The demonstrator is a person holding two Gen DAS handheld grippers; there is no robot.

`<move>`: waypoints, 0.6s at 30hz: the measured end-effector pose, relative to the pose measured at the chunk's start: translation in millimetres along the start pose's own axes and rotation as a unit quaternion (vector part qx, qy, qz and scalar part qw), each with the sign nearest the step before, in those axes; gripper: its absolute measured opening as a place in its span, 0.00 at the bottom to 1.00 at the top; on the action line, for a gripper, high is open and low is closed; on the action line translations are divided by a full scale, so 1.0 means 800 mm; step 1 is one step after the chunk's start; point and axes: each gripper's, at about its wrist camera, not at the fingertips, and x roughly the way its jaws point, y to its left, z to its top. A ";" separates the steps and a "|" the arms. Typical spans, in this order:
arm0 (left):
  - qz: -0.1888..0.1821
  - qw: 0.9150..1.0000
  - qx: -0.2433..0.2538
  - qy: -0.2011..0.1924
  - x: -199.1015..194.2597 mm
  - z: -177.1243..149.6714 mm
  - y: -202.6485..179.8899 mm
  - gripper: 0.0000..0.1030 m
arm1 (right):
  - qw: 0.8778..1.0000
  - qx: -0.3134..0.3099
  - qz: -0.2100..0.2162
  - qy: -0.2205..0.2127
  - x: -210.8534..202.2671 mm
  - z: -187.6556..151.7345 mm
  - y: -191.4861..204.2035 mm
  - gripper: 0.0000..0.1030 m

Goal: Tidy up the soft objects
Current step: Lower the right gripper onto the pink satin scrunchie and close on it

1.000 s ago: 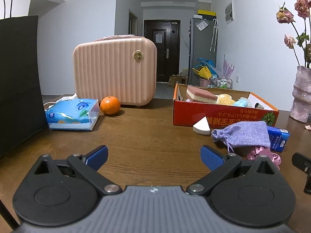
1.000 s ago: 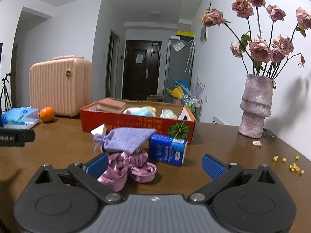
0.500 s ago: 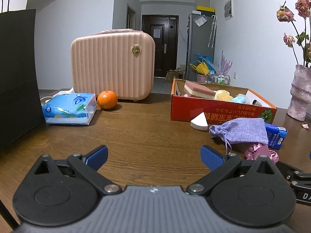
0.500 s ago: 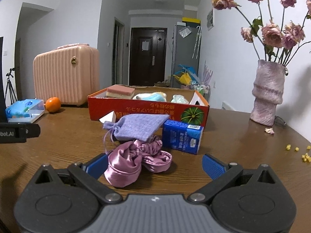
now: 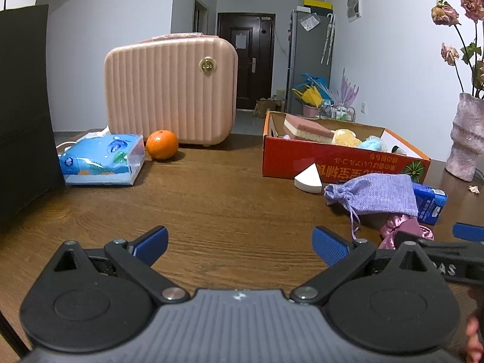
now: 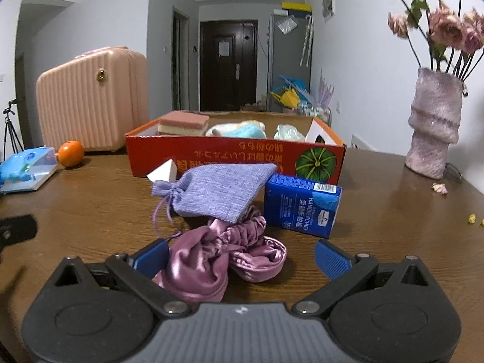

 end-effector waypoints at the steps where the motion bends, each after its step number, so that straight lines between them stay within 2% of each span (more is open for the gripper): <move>1: -0.001 1.000 -0.001 0.002 0.001 0.000 0.000 1.00 | 1.000 0.004 0.002 0.003 0.005 0.002 -0.001 1.00; 7: -0.007 1.000 -0.002 0.014 0.005 -0.002 -0.002 1.00 | 0.999 0.015 0.018 0.025 0.031 0.009 -0.004 1.00; 11: -0.010 1.000 -0.005 0.021 0.008 -0.002 0.000 1.00 | 0.999 0.023 0.033 0.036 0.040 0.012 -0.007 0.95; 12: -0.010 1.000 -0.005 0.021 0.009 -0.002 0.000 1.00 | 0.998 0.024 0.038 0.039 0.041 0.012 -0.007 0.90; 17: -0.009 1.000 -0.005 0.019 0.008 -0.002 0.000 1.00 | 0.996 0.031 0.063 0.051 0.041 0.010 -0.008 0.77; 18: -0.009 1.000 -0.005 0.019 0.008 -0.002 0.000 1.00 | 0.996 0.033 0.069 0.053 0.041 0.010 -0.009 0.70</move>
